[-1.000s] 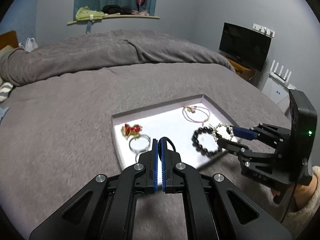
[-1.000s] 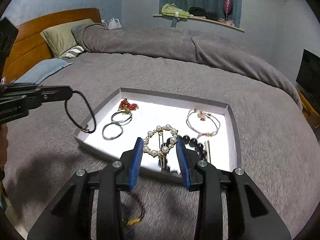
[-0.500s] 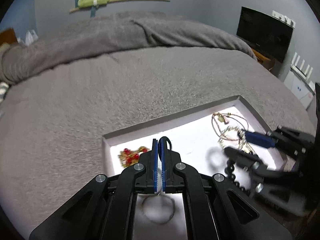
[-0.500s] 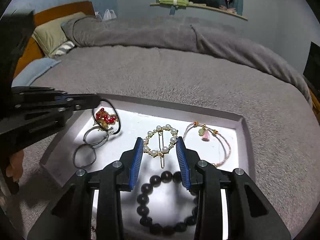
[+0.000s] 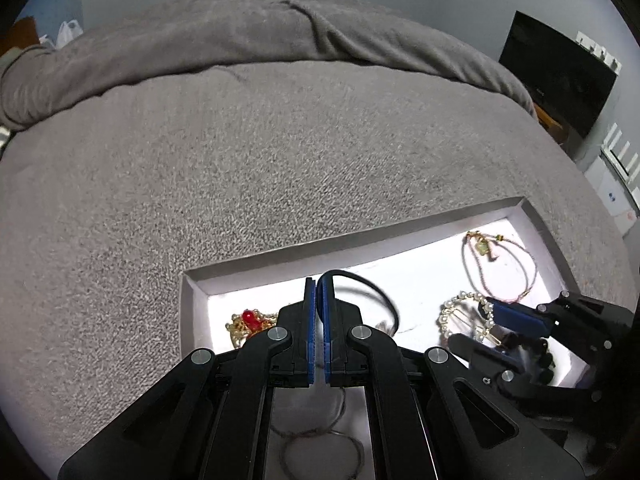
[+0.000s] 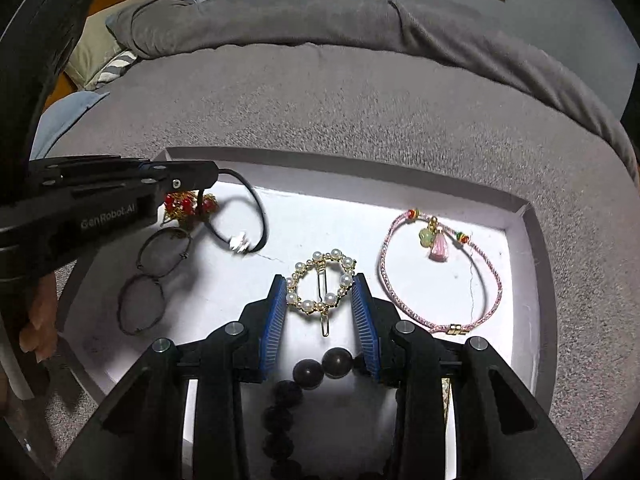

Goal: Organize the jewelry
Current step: 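Lower the hair tie and pearl hairpin into the tray and open both tools, then withdraw both tools from the tray toward the last bracelets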

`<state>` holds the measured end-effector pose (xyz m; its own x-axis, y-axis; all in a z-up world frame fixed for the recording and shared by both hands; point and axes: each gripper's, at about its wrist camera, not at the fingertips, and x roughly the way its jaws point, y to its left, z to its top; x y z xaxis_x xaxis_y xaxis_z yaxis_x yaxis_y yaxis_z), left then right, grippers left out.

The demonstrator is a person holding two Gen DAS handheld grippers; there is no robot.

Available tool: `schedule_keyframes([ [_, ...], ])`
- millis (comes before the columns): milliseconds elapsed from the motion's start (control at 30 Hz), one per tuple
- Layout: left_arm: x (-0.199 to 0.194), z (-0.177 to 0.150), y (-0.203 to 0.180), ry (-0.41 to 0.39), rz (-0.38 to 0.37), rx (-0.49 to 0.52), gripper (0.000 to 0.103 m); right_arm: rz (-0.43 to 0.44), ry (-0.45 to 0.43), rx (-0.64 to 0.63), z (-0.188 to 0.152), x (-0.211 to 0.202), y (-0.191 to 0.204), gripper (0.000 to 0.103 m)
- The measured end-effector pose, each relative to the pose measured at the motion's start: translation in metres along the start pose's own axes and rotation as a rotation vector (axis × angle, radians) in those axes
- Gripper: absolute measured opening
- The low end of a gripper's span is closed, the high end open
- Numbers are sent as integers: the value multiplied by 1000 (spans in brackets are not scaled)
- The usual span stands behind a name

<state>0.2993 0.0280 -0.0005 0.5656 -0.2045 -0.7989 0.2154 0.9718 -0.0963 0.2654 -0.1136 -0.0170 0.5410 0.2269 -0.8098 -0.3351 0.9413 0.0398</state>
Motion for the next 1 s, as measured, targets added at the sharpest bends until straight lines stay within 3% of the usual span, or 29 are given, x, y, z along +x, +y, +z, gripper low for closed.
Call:
schedule_keyframes([
  [300,7,-2,-6,23,9,29,4,25,10,36,0,1,-4,35],
  [400,10,1,-8,23,18,38,14,24,8,41,-1,1,-5,36],
  [467,10,3,-8,10,27,39,26,23,5,45,0,1,-5,39],
  [533,8,2,-9,6,30,42,26,23,0,49,1,1,-5,49],
  [833,-18,-15,-3,-28,24,11,30,-15,-53,55,-10,-24,-8,58],
  [900,-26,-21,-3,-35,32,3,35,-31,-61,58,-16,-33,-9,59],
  [967,-39,-28,-6,-63,40,4,52,-43,-74,68,-24,-43,-11,64],
  [1000,-45,-31,-7,-76,44,8,55,-46,-86,70,-28,-49,-11,66],
])
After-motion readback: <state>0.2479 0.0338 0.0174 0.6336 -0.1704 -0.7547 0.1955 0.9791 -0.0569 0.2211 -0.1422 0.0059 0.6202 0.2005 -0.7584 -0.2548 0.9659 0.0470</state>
